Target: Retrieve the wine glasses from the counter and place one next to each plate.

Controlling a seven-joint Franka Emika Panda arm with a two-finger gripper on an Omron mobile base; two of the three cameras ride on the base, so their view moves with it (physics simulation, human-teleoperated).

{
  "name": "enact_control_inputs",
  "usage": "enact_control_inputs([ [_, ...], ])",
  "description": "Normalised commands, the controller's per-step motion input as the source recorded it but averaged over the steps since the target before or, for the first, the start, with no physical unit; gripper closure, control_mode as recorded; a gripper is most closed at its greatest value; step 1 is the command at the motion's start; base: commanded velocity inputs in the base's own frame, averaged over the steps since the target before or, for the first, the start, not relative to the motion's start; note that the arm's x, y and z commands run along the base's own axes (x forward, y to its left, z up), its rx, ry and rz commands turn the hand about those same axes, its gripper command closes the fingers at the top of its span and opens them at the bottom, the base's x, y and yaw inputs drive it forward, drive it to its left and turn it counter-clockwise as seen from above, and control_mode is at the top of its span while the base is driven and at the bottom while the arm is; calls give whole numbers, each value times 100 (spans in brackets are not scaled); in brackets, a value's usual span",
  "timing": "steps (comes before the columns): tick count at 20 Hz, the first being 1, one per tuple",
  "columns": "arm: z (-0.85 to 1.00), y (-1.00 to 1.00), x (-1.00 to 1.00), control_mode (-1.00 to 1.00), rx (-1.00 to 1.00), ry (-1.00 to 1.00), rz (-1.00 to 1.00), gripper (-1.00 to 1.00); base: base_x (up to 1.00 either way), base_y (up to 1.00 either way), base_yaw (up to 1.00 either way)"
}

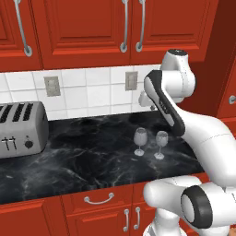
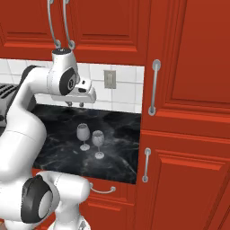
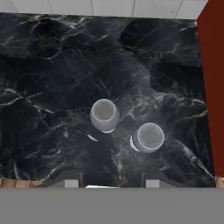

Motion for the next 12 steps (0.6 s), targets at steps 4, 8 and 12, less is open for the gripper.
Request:
enact_control_inputs([
  [4,-4,4,-9,-100,3,0,0,-100,0,0,0],
  [8,-7,19,-57,-100,3,-6,-12,-100,0,0,0],
  [12,0,9,-56,-100,5,-15,-54,-100,0,0,0],
])
